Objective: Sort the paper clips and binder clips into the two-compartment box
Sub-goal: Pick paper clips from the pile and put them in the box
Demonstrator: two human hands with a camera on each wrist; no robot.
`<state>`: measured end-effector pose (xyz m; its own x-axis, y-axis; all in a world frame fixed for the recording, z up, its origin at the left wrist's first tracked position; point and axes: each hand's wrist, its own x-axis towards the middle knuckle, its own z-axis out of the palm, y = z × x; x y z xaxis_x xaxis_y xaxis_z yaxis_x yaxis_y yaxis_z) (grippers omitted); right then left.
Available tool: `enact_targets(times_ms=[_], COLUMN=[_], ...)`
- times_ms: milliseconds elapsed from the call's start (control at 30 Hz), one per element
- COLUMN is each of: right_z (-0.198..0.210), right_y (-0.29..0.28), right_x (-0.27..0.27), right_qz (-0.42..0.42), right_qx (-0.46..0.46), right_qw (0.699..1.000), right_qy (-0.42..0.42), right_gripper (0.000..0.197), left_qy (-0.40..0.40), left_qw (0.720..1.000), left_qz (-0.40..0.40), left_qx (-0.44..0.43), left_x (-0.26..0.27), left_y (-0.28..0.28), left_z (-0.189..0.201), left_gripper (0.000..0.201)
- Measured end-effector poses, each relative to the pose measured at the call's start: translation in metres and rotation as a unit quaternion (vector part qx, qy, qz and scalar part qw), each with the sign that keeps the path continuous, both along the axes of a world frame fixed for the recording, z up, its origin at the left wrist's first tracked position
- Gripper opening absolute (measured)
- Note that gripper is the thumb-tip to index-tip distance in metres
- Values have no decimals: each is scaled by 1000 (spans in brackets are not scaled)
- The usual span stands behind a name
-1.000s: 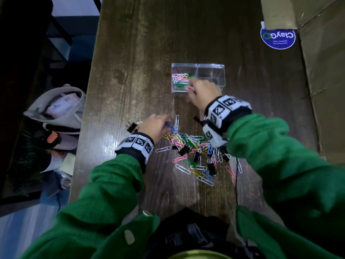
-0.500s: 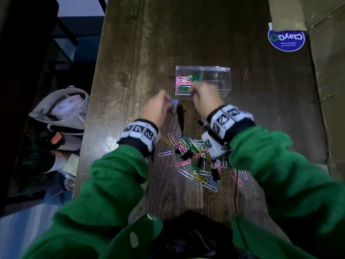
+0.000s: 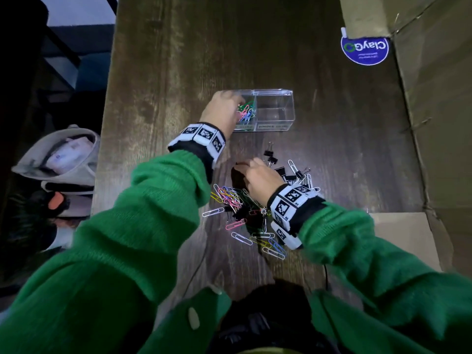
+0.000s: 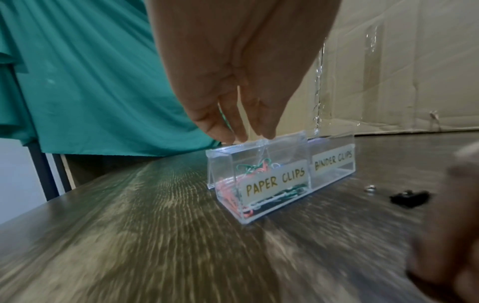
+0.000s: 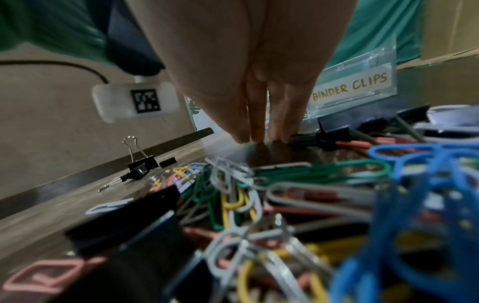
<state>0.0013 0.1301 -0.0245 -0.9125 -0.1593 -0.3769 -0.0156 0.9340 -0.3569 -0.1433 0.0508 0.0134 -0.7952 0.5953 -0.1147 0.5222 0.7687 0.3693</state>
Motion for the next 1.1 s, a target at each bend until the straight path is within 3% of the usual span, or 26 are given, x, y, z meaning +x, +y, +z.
enact_targets(times_ms=[100,233,367,433,567,767,900,1100], right_z=[0,0,2,3,4,7,15,25], right_y=[1,-10,-23,-26,-23,-1,16,41], right_x=[7,10,14,15,17,12,9,13], right_qz=[-23,-25,-12,-40,-81,-136,-229,-330], right_qx=[-20,1,17,-12,-49,-76,-148,-231], right_qw=[999,999,1000,999,995,988,961,908], right_qy=[27,25,-3,-12,-20,4,48,114], right_gripper=[30,38,45,34,15,10,7,25], left_qy=[8,-83,-175,-176,-180,-160,-155,-196], left_qw=[1000,996,983,983,984,987,988,978], left_qz=[-1,-28,-57,-45,-12,10,20,57], left_qx=[25,-10,-22,-19,1,-20,2,52], left_x=[27,66,95,103,108,106,105,104], left_y=[-27,-72,-94,-100,-103,-104,-104,-102], left_z=[-1,-20,-33,-38,-46,-49,-39,-37], left_gripper=[23,17,32,36,21,14,12,22])
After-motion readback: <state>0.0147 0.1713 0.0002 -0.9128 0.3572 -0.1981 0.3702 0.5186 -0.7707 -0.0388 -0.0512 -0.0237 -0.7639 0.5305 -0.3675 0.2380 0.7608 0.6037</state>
